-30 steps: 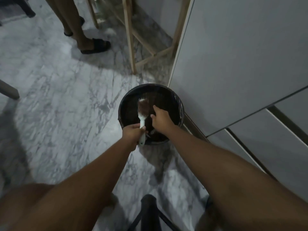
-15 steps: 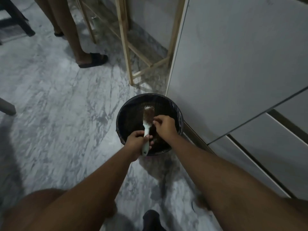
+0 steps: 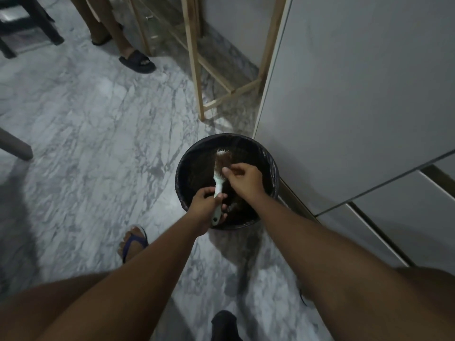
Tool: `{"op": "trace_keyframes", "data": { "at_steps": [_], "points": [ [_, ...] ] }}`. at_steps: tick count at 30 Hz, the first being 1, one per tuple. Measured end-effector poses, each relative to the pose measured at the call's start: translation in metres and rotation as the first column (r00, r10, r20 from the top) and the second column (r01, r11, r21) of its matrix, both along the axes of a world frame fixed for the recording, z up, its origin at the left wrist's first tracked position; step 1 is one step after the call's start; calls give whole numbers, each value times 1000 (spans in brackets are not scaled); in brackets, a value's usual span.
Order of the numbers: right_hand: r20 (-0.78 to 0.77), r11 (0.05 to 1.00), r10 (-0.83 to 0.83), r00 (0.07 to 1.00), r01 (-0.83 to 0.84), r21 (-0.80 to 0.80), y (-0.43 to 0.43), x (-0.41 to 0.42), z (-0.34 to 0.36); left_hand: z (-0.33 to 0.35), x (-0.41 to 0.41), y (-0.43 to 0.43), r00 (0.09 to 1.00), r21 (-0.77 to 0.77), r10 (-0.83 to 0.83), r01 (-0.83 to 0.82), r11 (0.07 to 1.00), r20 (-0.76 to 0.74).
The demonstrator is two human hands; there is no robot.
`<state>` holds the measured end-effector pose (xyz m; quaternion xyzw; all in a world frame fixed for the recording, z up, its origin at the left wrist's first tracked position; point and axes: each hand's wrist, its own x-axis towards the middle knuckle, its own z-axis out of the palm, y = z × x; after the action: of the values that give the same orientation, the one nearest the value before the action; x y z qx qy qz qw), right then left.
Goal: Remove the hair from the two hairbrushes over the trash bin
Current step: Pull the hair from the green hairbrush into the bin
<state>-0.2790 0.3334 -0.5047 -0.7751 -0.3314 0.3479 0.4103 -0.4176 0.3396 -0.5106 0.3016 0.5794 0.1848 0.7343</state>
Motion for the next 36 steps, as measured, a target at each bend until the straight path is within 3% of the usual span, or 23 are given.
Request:
{"op": "trace_keyframes", "data": {
  "at_steps": [7, 15, 17, 19, 21, 27, 32, 36],
  "points": [
    [108, 994, -63, 992, 53, 91, 7, 3, -2, -9, -5, 13, 999, 35, 37, -37, 999, -18],
    [194, 838, -422, 886, 299, 455, 10, 14, 18, -9, 3, 16, 996, 57, 87, -86, 995, -22],
    [217, 881, -406, 888, 317, 352, 6, 16, 12, -6, 6, 16, 995, 77, 96, -95, 992, 0],
    [219, 973, -230, 948, 232, 14, 1, 18, 1, -2, 5, 16, 996, 98, 82, -84, 992, 24],
    [140, 970, -107, 984, 134, -201, -4, 19, -4, 0, 1, 16, 999, 107, 41, -44, 993, 32],
    [-72, 1000, -1, 997, 3, 21, 4, 7, 5, 1, -12, 10, 998, 80, -20, 15, 997, 62],
    [102, 993, -58, 993, 47, 104, 8, 7, 10, 7, -18, 10, 991, 66, -28, 20, 998, 130],
    [167, 950, -174, 970, 121, 288, 13, 11, 16, 7, -17, 12, 991, 60, 31, -39, 997, 130]
  ]
}}
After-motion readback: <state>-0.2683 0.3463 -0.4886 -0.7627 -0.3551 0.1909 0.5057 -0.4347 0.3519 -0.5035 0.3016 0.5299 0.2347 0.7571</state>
